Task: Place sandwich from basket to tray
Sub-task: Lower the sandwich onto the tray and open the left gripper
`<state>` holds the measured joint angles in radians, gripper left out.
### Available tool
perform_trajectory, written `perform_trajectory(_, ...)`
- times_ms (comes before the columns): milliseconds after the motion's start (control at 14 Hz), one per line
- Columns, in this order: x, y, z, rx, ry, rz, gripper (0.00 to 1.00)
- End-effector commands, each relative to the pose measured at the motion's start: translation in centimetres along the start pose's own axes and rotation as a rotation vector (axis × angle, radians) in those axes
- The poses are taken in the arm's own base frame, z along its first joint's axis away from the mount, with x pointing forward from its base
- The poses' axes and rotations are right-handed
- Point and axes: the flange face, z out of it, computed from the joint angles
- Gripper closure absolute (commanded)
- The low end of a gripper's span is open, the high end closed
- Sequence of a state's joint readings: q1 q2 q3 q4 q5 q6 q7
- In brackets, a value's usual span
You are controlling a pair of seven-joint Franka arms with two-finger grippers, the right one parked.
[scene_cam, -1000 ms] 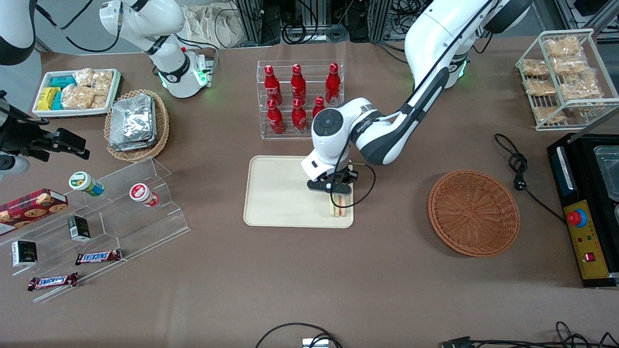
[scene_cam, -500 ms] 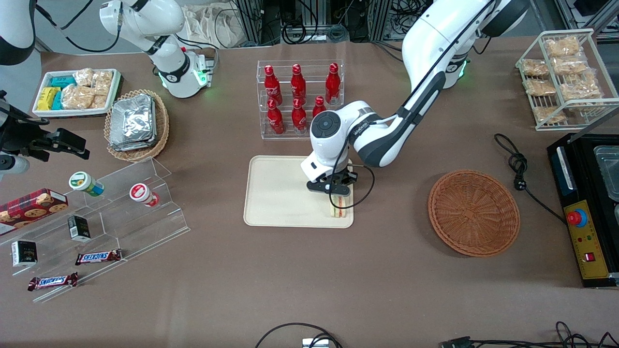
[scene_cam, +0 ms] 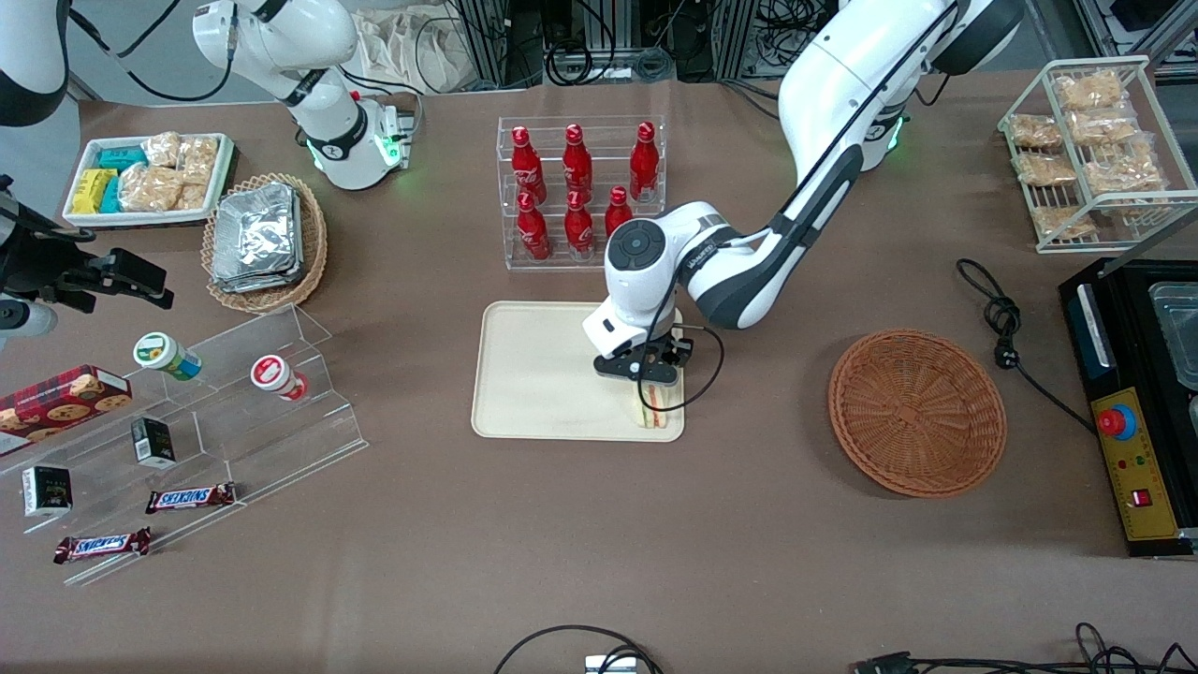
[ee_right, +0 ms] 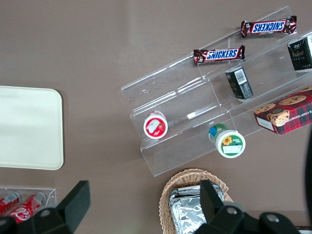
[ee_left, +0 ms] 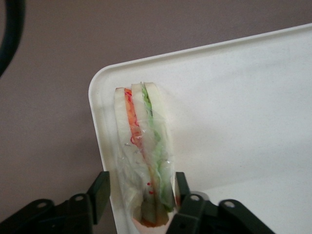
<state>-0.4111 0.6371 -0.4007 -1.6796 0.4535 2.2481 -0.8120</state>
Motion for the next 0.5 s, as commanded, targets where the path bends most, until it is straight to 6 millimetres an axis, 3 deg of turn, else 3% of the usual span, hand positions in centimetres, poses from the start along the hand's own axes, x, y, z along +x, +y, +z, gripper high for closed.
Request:
perform_trajectory(0,0.7,-0.3,-2.4,0.021,0.062,-0.023,0.00)
perform_trajectory(357,2.1,-2.7,-9.1,-0.073,0.072,-0.151,0.00)
perform_trajectory(429,3.1,-4.9,-10.5,-0.082,0.084,-0.201,0.00)
